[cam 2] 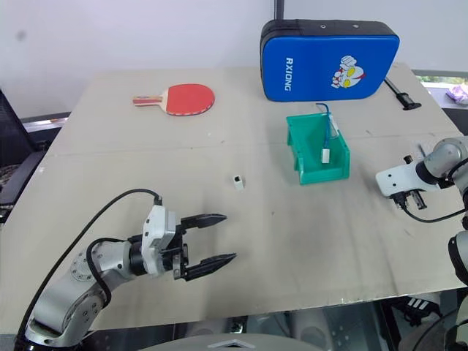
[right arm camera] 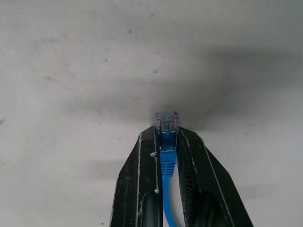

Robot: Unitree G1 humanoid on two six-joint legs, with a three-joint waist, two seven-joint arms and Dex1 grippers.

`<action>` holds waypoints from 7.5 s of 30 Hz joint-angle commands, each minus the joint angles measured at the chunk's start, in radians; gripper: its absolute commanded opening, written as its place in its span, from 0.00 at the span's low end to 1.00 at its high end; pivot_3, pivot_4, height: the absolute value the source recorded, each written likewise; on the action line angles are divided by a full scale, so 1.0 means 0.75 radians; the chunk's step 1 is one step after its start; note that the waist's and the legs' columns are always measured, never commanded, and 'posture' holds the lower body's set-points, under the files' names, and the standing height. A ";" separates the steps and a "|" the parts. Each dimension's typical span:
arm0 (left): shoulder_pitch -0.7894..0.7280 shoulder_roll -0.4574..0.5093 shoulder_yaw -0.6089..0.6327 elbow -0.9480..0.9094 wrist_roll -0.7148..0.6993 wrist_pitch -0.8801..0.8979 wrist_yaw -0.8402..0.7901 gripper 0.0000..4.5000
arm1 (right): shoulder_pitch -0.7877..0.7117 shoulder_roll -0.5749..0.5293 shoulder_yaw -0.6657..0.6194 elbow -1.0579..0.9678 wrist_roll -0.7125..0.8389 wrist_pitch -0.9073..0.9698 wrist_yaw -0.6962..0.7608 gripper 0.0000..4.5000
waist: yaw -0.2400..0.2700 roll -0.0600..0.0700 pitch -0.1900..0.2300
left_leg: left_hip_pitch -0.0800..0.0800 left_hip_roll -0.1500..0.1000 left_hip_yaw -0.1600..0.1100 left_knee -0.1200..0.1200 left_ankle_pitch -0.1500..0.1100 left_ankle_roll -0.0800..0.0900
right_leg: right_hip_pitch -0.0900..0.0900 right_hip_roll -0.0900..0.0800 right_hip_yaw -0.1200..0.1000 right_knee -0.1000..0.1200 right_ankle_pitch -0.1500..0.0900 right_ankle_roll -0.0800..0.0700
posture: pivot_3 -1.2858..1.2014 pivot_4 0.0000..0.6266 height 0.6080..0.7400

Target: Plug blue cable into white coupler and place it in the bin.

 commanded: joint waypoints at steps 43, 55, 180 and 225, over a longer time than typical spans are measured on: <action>-0.851 -0.224 -0.586 0.802 0.603 -0.203 -0.167 0.81 | 1.806 0.363 -0.947 -2.759 0.941 1.788 -0.602 0.77 | 0.035 0.006 -0.001 | -0.022 -0.003 -0.024 0.005 0.002 -0.004 | -0.012 0.009 -0.019 0.005 -0.002 0.006 | 0.52 0.24 1.00; -0.896 -0.266 -0.588 0.918 0.619 -0.322 -0.291 0.01 | 1.936 0.493 -0.897 -2.835 1.061 1.954 -0.851 0.77 | 0.038 0.003 -0.005 | -0.023 -0.003 -0.025 0.005 0.002 -0.004 | -0.011 0.007 -0.019 0.002 0.001 0.002 | 0.52 0.24 1.00; -1.048 -0.369 -0.454 1.265 0.629 -0.584 -0.453 0.12 | 0.735 0.415 0.004 -1.776 0.981 1.657 -0.574 0.00 | 0.035 0.003 -0.008 | -0.024 -0.003 -0.024 0.006 0.002 -0.003 | -0.013 0.007 -0.019 0.004 0.002 0.002 | 0.52 0.24 1.00; -0.345 -0.239 0.091 0.086 -0.045 0.201 0.140 1.00 | 0.033 0.302 -0.579 -0.990 1.183 1.993 -0.744 0.94 | 0.011 0.003 -0.011 | -0.032 0.000 -0.022 0.000 0.002 -0.004 | -0.021 0.003 -0.019 0.002 0.003 0.001 | 0.52 0.24 1.00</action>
